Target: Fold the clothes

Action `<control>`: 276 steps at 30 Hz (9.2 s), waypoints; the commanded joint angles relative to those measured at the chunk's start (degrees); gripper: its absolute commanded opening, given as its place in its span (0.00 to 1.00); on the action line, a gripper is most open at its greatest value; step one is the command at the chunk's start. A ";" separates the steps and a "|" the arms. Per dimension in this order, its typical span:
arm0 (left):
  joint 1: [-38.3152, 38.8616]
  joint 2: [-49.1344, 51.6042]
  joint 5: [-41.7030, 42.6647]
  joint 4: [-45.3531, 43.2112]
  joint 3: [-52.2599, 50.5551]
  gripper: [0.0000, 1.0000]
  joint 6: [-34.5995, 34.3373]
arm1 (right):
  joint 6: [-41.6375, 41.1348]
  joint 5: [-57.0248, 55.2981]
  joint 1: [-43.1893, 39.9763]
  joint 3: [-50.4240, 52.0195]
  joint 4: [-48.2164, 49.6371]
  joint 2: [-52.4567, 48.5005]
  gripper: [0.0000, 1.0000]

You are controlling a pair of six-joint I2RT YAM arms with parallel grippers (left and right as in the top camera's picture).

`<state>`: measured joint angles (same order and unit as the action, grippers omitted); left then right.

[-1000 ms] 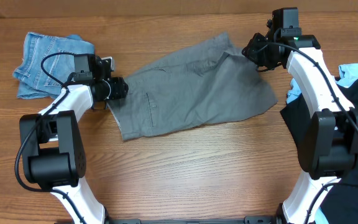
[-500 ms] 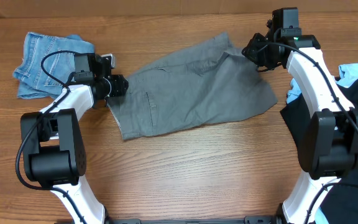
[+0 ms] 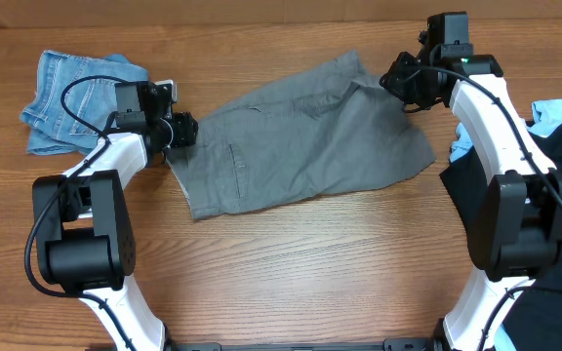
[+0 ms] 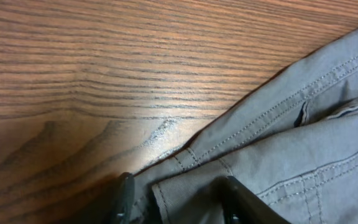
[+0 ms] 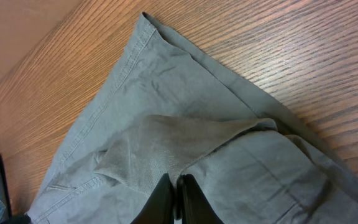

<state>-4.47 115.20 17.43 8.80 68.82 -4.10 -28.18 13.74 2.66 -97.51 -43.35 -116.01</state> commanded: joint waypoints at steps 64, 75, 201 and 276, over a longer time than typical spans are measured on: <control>-0.37 -7.23 -21.99 25.55 3.58 0.25 -2.32 | 2.71 3.54 0.02 -1.18 11.82 -1.57 0.10; -0.44 -8.94 -24.24 32.54 11.04 0.65 0.33 | 4.68 4.37 -1.77 -1.27 6.88 -0.26 0.63; 0.66 -0.61 -2.78 55.54 26.60 0.61 12.90 | 2.95 16.85 -8.50 15.89 35.39 -2.99 0.88; 6.38 -1.90 -7.06 68.30 43.65 0.55 15.08 | -8.41 18.29 15.13 40.70 12.39 23.98 0.29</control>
<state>1.89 118.17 10.31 75.68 110.93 12.45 -26.28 35.51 10.96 -57.78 -36.38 -88.33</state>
